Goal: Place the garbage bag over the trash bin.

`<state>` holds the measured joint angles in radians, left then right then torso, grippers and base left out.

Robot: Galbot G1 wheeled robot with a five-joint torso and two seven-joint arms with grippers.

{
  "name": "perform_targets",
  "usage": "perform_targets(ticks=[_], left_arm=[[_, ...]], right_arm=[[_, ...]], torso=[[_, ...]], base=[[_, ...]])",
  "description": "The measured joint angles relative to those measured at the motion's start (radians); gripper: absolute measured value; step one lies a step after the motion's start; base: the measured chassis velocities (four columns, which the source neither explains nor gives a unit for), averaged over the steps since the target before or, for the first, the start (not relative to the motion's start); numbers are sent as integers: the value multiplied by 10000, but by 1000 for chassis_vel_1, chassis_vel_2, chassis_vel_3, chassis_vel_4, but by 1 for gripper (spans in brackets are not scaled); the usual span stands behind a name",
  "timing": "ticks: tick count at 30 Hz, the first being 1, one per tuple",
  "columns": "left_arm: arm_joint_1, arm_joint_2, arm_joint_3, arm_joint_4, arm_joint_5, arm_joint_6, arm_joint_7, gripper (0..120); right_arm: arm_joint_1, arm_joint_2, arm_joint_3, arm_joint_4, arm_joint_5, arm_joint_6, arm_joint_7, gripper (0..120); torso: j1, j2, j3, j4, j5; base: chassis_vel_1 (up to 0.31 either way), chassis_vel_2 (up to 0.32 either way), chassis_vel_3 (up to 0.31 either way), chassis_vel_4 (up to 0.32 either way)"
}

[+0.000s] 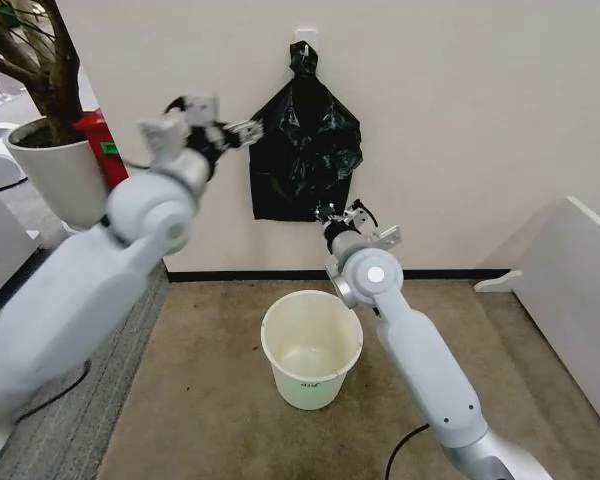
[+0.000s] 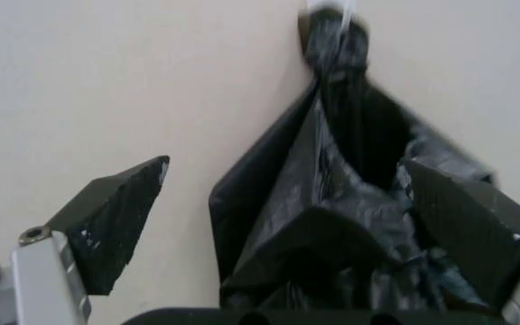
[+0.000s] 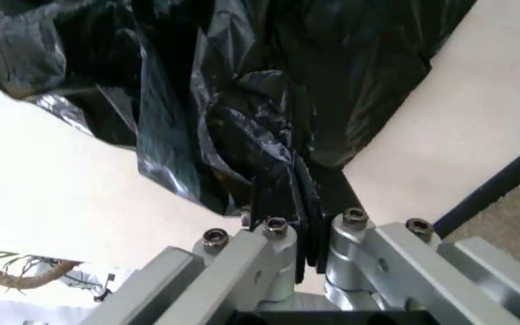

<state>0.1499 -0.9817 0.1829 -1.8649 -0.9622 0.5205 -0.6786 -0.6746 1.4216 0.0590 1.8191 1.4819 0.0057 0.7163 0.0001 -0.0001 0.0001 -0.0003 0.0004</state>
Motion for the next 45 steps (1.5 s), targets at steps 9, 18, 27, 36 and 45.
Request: perform_targets(ticks=[9,18,27,36,45], left_arm=[[-654,-1084,947,1166,-486,474,-734,100],[-1097,-2423,1574,2393,-1118,1060,-2000,100],[-1365,-3270,1665,3644,-1242,1089,-2922,100],[-1400,-3624,1727,4184,-1198,807,-3038,79],[-1429,-3533,1558,4086,-1128,585,-3192,45]], right_arm=[[-259,276,-84,50,-292,-5,-200,0],[-456,349,-96,69,-421,-6,-265,0],[-708,264,-68,238,-435,-16,-275,0],[-874,142,-35,414,-424,-39,-323,0],[-993,46,-11,530,-451,-49,-366,0]], torso=[[0,0,0,4,-3],[0,0,-1,1,-1],[0,0,0,2,-2],[-1,0,-1,3,-2],[-1,0,-1,3,-3]], base=[[0,0,0,0],[0,0,0,0],[0,0,0,0],[0,0,0,0],[0,0,0,0]])
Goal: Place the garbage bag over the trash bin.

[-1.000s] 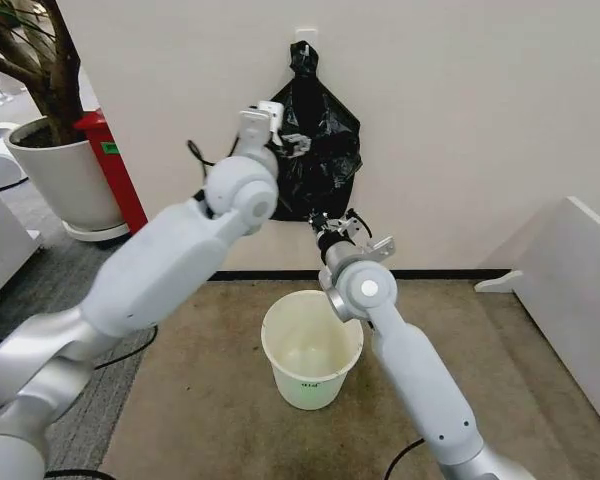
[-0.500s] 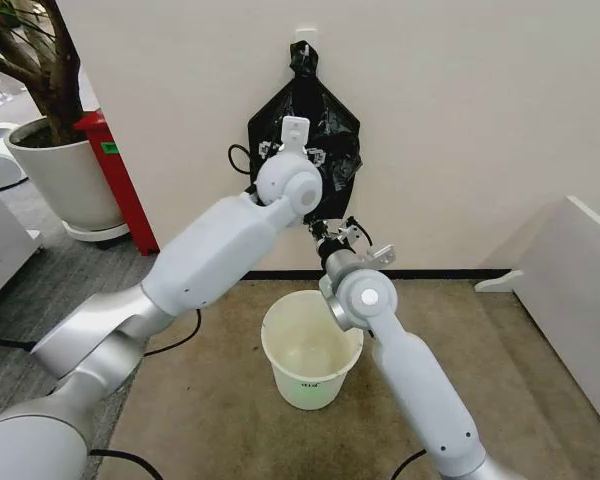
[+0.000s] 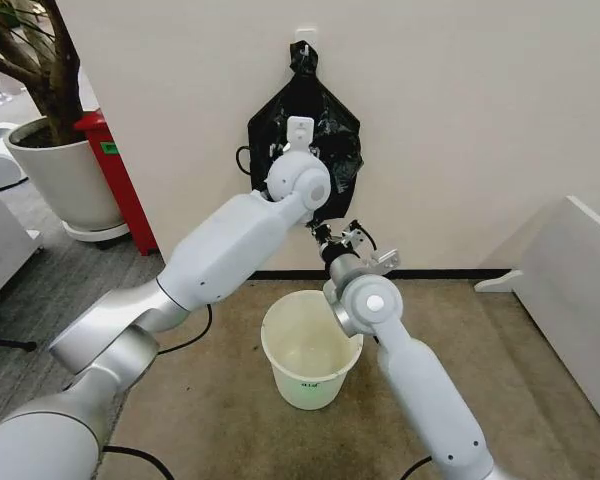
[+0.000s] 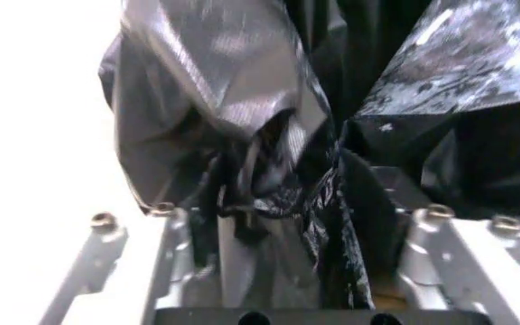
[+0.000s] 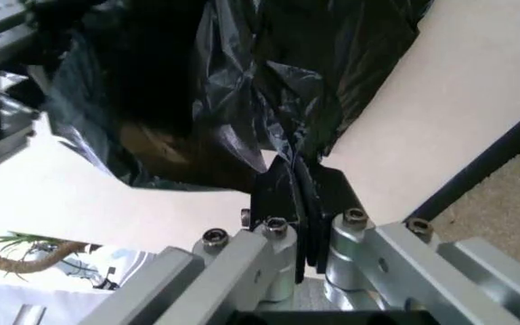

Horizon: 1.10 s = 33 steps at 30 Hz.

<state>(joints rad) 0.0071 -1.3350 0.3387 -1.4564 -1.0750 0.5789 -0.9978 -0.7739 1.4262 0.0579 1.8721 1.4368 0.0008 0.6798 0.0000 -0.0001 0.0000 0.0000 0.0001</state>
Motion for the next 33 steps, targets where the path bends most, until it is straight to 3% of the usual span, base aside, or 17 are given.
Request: perform_targets(ticks=[11,14,16,19,23,27,32,33], left_arm=[[10,408,-386,-540,-176,-46,-81,9],[-10,500,-606,-684,-356,-97,99,0],[-67,588,-797,-759,-509,-155,333,0],[-105,647,-920,-797,-637,-225,552,0],[-222,772,-1075,-798,-790,-368,946,0],[-259,864,-1115,-853,-936,-413,1034,0],[-178,1156,-1067,-1168,-1083,-459,1221,0],[-178,1156,-1067,-1168,-1083,-459,1221,0]], right_arm=[[-184,-168,230,90,-156,-335,-191,0],[-386,-440,273,435,-381,-815,-574,12],[-664,-838,108,755,-1405,-1160,-987,22],[-924,-1171,-56,932,-2366,-1286,-1364,26],[-1654,-1971,-106,1521,-3892,-1513,-2122,45],[-1886,-2408,474,2049,-3847,-1623,-2332,58],[-845,-3238,1454,2555,-1742,-1726,-1963,81],[-845,-3238,1454,2555,-1742,-1726,-1963,81]], torso=[[0,1,0,2,0],[0,1,0,0,-1],[0,1,-1,0,0],[0,1,0,1,1],[0,2,-1,-2,1],[0,1,-1,-1,1],[0,2,-1,-4,0],[0,2,-1,-4,0]], base=[[0,0,0,0],[0,0,0,0],[0,0,0,0],[0,0,0,0],[0,0,0,0],[0,0,0,0],[0,0,0,0],[0,0,0,0]])
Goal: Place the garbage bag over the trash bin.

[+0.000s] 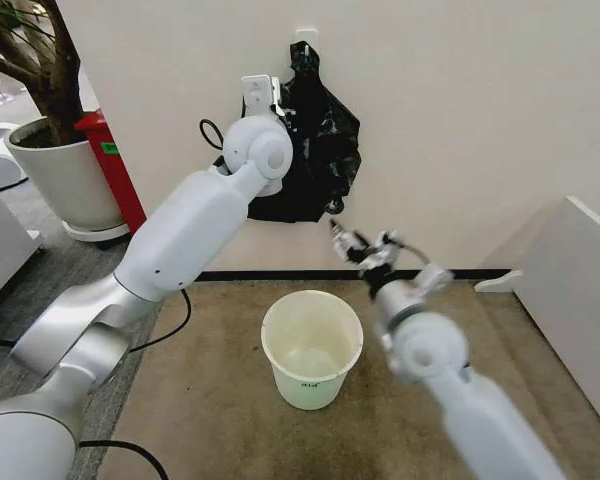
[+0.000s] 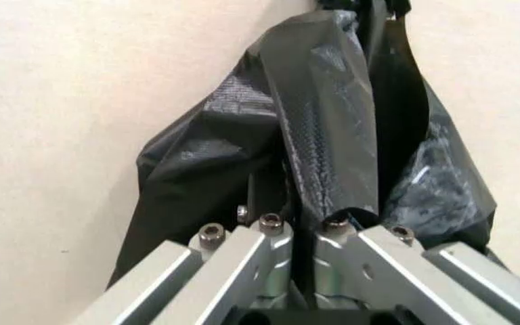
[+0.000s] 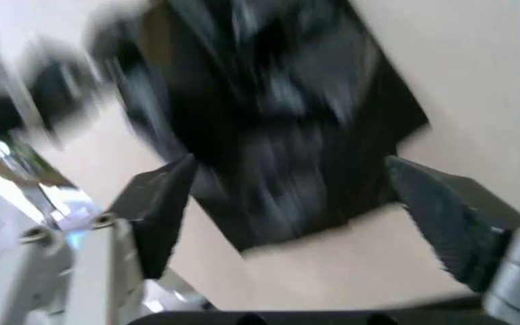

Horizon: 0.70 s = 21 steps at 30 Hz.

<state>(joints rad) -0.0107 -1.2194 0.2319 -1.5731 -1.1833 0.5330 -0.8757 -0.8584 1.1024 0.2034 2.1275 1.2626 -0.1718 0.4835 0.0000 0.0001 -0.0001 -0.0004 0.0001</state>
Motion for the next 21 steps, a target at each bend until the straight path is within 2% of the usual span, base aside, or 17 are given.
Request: perform_targets(ticks=[5,8,15,21], left_arm=[[57,133,51,-57,-10,-30,124,0],[80,213,102,-37,10,-68,248,0],[187,244,138,-112,44,-127,308,0],[213,278,155,-219,50,-135,320,0]], right_arm=[[1508,-145,144,-332,1630,8,428,94],[3217,392,-126,-1472,2614,1,1227,100],[5083,1469,-851,-3375,3002,-54,2486,100],[5950,2040,-1382,-4609,2659,-97,2560,100]], torso=[[0,0,1,5,-4],[0,-1,2,4,0],[0,-1,3,6,-3],[0,-1,3,4,-3]], base=[[0,0,0,0],[0,0,0,0],[0,0,0,0],[0,0,0,0]])
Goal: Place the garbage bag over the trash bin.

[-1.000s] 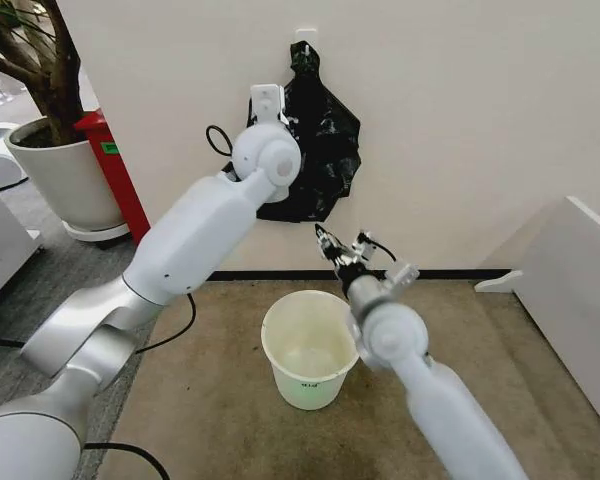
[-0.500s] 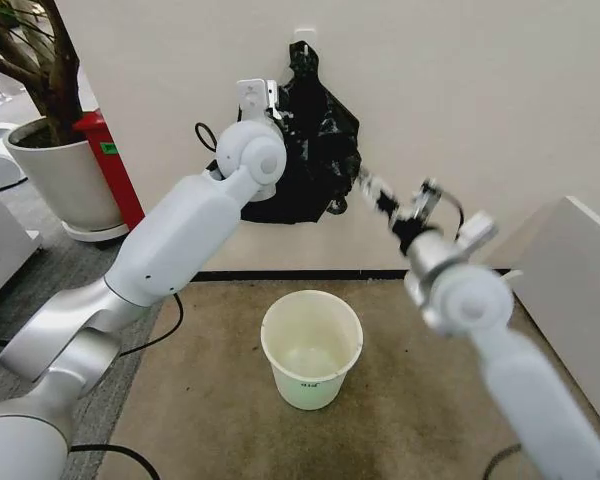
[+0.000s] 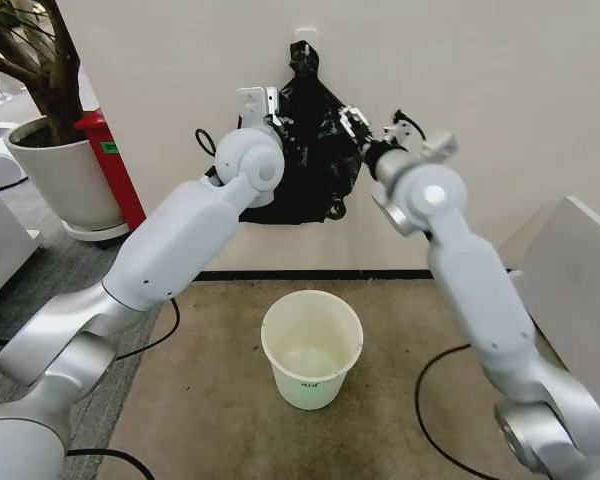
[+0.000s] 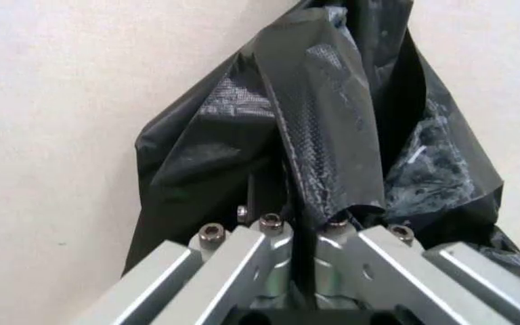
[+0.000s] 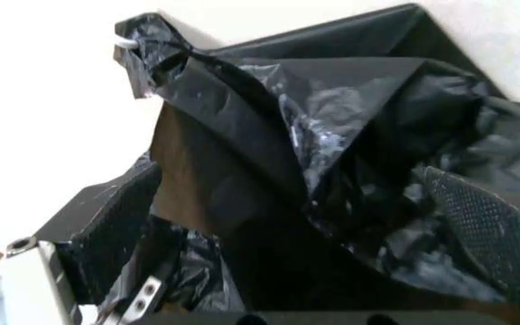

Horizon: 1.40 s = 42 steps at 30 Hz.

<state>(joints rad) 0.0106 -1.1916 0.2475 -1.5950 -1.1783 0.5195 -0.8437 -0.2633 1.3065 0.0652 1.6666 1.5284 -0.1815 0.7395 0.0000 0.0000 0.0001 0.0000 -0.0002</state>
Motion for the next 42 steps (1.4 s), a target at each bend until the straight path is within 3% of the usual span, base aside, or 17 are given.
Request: perform_targets(ticks=[12,22,25,27,32,42], left_arm=[[1,121,-12,-192,-25,-4,17,0],[-1,147,-39,-307,-79,6,19,0],[-10,108,-75,-292,-79,8,25,0],[-9,101,-83,-291,-78,9,33,0],[66,103,-145,-300,-45,10,78,0],[170,271,-403,-371,-36,3,177,0]], right_arm=[[890,782,-525,-1792,-819,3,49,100],[1075,989,-502,-2499,-967,77,-4,98],[1145,1094,-487,-2811,-1043,113,-61,81],[1161,1121,-482,-2922,-1105,128,-88,79],[1165,1118,-478,-3027,-1225,204,-228,57],[1187,977,-492,-3032,-1254,225,-280,24]], torso=[[0,0,0,1,0],[0,0,-1,0,1],[0,0,-1,0,1],[0,0,-1,-1,1],[0,0,-1,0,1],[0,0,-1,-2,2]], base=[[0,0,0,0],[0,0,0,0],[0,0,0,0],[0,0,0,0],[0,0,0,0],[0,0,0,0]])
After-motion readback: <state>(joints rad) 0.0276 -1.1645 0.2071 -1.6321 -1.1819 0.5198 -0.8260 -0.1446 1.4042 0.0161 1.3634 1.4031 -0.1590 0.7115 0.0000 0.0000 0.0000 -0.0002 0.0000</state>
